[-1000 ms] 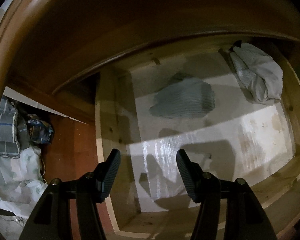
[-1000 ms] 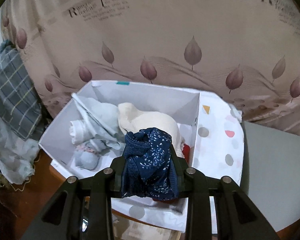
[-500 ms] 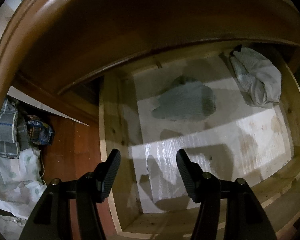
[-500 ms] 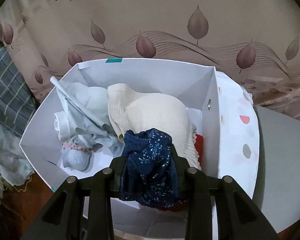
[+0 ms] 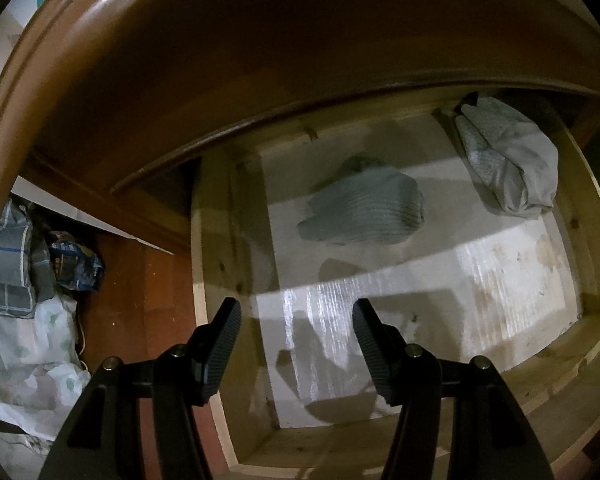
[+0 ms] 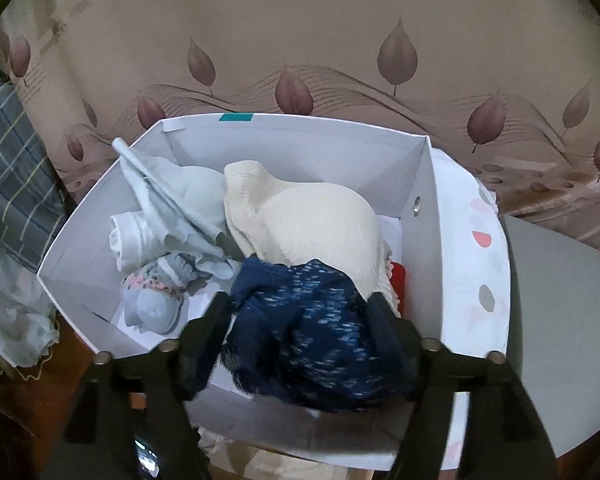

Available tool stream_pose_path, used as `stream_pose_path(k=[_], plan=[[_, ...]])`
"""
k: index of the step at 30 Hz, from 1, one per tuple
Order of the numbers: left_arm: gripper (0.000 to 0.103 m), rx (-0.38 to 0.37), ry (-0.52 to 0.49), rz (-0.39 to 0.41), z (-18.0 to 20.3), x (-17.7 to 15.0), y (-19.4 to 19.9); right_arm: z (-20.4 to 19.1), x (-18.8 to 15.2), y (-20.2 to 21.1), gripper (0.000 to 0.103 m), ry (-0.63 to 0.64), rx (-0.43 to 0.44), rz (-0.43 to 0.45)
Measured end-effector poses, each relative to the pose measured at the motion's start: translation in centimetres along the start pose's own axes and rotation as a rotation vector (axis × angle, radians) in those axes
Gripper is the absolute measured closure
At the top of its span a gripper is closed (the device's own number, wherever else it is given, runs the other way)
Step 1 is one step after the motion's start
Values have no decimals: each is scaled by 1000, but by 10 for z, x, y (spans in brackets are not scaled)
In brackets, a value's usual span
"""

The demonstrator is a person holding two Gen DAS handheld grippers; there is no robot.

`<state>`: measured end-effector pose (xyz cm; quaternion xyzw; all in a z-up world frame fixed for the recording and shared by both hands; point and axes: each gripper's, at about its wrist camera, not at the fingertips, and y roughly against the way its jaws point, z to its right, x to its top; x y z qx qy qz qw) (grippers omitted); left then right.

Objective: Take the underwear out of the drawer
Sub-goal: 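Open the right gripper to drop the dark blue cloth into the box, then reach the left gripper into the drawer toward the grey ribbed sock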

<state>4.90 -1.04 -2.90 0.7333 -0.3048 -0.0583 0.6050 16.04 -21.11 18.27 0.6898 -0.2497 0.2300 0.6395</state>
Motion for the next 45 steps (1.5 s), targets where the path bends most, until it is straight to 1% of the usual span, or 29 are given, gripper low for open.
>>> stream_pose_path(k=[3, 4, 10, 11, 12, 13, 14, 16, 18, 20, 24, 25, 27, 31, 33, 34, 35, 39, 41, 44, 45], plan=[[43, 10, -14, 0, 4, 0, -1, -1, -8, 10, 27, 7, 14, 10], [43, 10, -17, 0, 5, -1, -1, 0, -12, 15, 22, 7, 19, 17], [43, 20, -32, 3, 8, -2, -2, 8, -43, 46, 19, -12, 54, 87], [43, 20, -33, 3, 9, -2, -2, 10, -52, 55, 19, -9, 67, 122], [43, 22, -34, 6, 9, -3, -2, 11, -61, 64, 18, 3, 59, 160], [43, 23, -34, 8, 10, -3, -1, 12, -70, 71, 12, 5, 32, 188], [43, 25, -36, 11, 10, -3, -1, 13, -79, 77, 8, 6, 28, 221], [43, 32, -41, 19, 12, -4, 0, 17, -98, 85, 5, 13, 34, 270], [43, 41, -47, 24, 13, -5, 0, 22, -117, 84, 4, 4, 14, 272], [43, 56, -52, 44, 14, -5, 2, 31, -139, 72, 4, -27, 22, 243], [43, 180, -130, 146, 23, -6, 16, 54, -180, 37, 4, -134, 26, 144], [43, 210, -172, 170, 27, -7, 17, 58, -187, 31, 4, -155, 29, 133], [43, 232, -242, 187, 32, -7, 17, 67, -199, 22, 4, -204, 39, 125], [43, 359, -476, 247, 42, -16, 9, 80, -214, 21, 4, -280, 46, 180], [43, 415, -593, 260, 44, -22, 2, 85, -220, 21, 4, -301, 26, 207], [43, 431, -629, 265, 45, -24, 0, 86, -221, 21, 4, -307, 12, 205], [43, 450, -686, 278, 45, -27, -3, 86, -219, 20, 4, -313, 11, 202], [43, 481, -854, 314, 47, -38, -13, 88, -219, 19, 4, -318, 2, 211], [43, 518, -953, 351, 51, -44, -19, 89, -220, 18, 4, -325, 0, 213], [43, 540, -1074, 389, 58, -51, -27, 90, -219, 15, 4, -328, 5, 203], [43, 538, -1103, 396, 60, -51, -29, 90, -218, 14, 4, -325, 3, 200]])
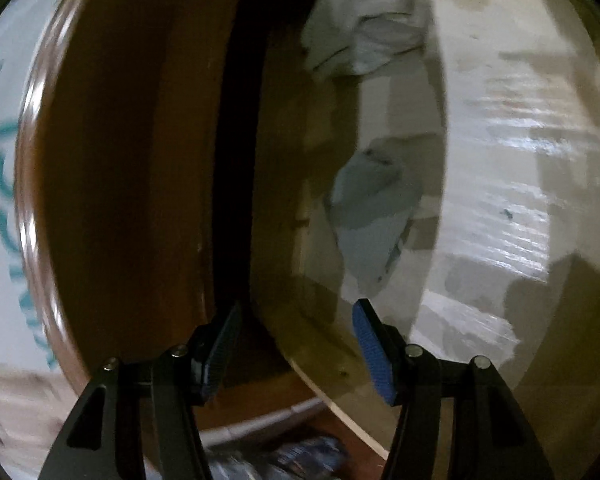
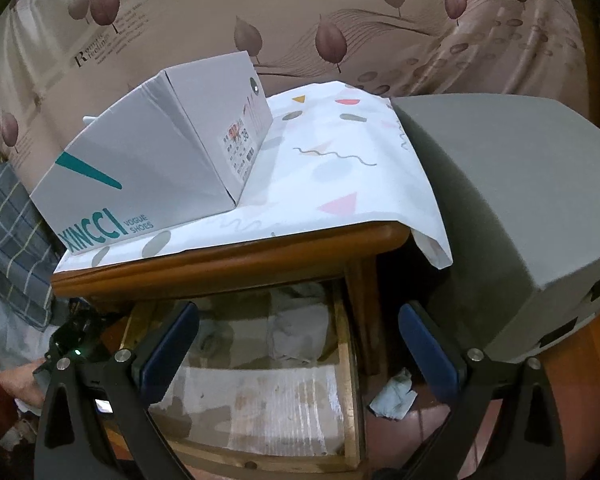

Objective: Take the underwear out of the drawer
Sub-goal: 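Reach the left gripper into the drawer toward the grey ribbed sock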

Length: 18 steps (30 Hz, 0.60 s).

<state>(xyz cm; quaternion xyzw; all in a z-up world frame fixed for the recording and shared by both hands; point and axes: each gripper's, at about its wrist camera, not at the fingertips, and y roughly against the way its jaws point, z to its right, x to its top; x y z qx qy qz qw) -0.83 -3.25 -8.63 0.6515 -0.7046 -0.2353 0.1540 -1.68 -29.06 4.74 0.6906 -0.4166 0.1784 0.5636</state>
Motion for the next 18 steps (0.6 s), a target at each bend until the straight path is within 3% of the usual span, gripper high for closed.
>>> stream_pose_path(k=[6, 12, 18], plan=[[43, -42, -60, 37, 3, 16, -9, 1, 1, 0, 4, 1, -8, 7], [43, -101, -40, 58, 3, 32, -24, 11, 2, -5, 4, -47, 5, -21], [43, -109, -69, 103, 16, 34, -37, 14, 2, -8, 4, -63, 16, -33]])
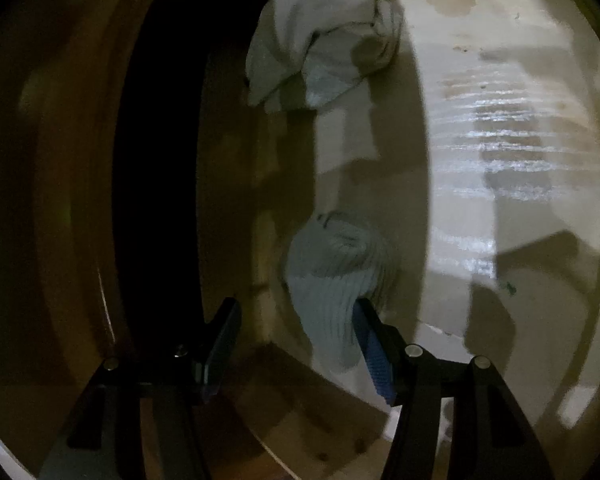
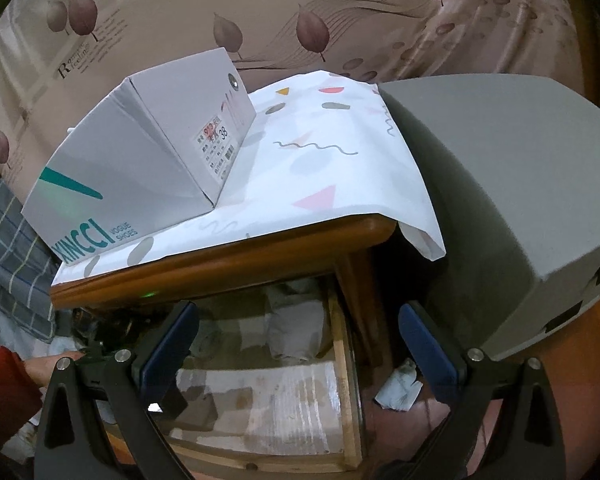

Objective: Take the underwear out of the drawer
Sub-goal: 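Reach the left gripper into the drawer toward the grey ribbed sock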

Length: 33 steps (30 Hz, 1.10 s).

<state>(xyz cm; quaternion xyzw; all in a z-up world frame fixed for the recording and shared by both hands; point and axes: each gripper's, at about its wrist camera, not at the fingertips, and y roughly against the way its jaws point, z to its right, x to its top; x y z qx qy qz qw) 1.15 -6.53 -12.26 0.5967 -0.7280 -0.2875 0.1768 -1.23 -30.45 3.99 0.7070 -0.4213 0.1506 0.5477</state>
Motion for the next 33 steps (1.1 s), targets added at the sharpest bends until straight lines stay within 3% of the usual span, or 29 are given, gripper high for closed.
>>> stream_pose_path(k=[3, 13, 18, 33], plan=[[43, -60, 27, -2, 2, 0, -6, -3, -1, -2, 4, 15, 4, -8], [43, -46, 76, 14, -5, 8, -19, -8, -2, -6, 4, 23, 26, -31], [43, -99, 120, 5, -12, 9, -19, -7, -2, -8, 4, 18, 26, -42], [42, -135, 217, 20, -31, -9, -49, -10, -5, -18, 4, 7, 42, -88]])
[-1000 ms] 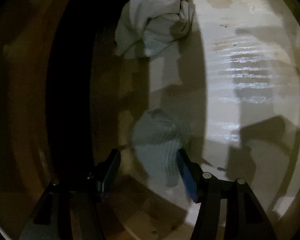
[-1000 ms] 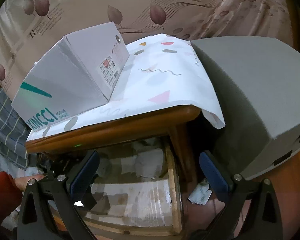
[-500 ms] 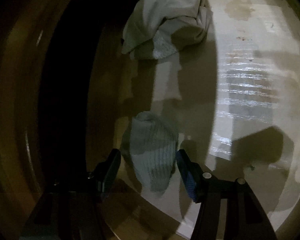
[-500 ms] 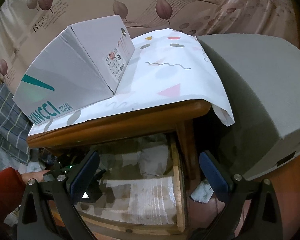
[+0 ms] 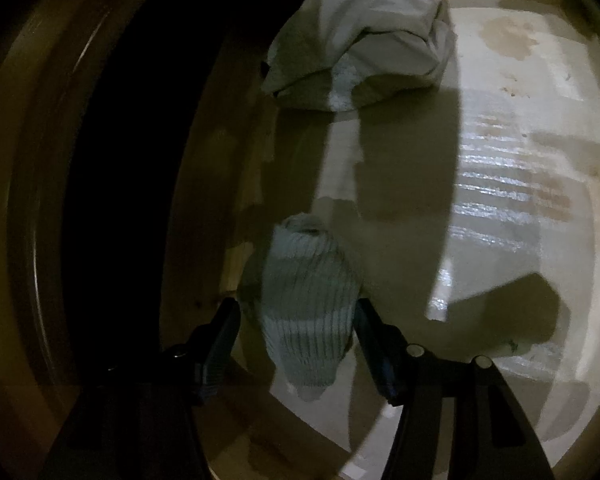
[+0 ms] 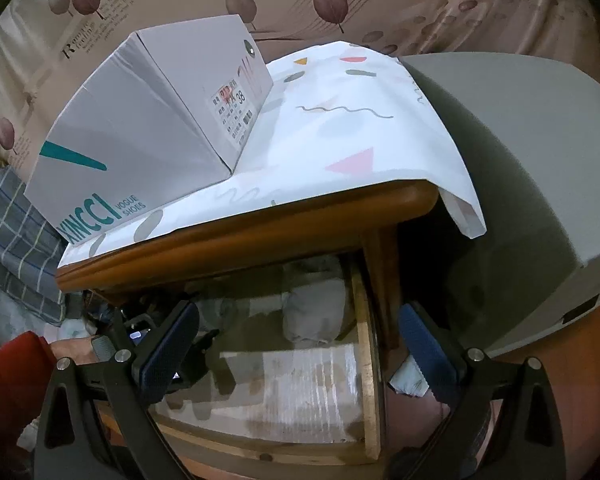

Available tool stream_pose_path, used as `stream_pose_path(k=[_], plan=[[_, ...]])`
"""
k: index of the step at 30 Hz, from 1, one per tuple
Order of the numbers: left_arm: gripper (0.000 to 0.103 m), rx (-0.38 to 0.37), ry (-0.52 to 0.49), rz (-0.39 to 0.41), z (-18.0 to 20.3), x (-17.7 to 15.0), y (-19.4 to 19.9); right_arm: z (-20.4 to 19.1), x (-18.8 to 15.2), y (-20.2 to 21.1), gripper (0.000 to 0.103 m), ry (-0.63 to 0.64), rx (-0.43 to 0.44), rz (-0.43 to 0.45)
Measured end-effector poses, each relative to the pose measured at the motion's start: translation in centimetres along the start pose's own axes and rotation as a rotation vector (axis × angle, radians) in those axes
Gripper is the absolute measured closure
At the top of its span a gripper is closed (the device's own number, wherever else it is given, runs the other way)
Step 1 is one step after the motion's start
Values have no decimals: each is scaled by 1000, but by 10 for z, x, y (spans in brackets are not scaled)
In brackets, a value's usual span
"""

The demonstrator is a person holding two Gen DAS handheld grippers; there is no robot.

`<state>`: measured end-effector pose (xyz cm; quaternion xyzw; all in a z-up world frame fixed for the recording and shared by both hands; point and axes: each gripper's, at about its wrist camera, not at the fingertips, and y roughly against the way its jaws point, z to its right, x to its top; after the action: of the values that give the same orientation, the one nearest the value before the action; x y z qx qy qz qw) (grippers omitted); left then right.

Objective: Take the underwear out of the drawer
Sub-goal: 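Reach the left gripper into the drawer toward the grey ribbed sock, then close the left gripper on the grey ribbed sock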

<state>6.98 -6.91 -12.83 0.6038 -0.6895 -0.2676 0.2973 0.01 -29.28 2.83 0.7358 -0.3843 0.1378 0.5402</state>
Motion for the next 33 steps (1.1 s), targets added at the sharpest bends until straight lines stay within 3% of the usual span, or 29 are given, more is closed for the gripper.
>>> stream_pose_path(k=[4, 6, 12, 26, 33], plan=[[44, 8, 22, 13, -1, -8, -5, 0, 0, -1, 4, 2, -4, -6], [72, -54, 43, -4, -3, -6, -6, 0, 0, -1, 4, 2, -4, -7], [82, -73, 24, -64, -4, -1, -15, 1, 0, -2, 4, 3, -11, -12], [85, -181, 93, -136, -20, 3, -8, -8, -4, -7, 4, 57, -27, -44], [85, -320, 203, -161, -37, 0, 8, -9, -5, -9, 4, 65, -32, -50]])
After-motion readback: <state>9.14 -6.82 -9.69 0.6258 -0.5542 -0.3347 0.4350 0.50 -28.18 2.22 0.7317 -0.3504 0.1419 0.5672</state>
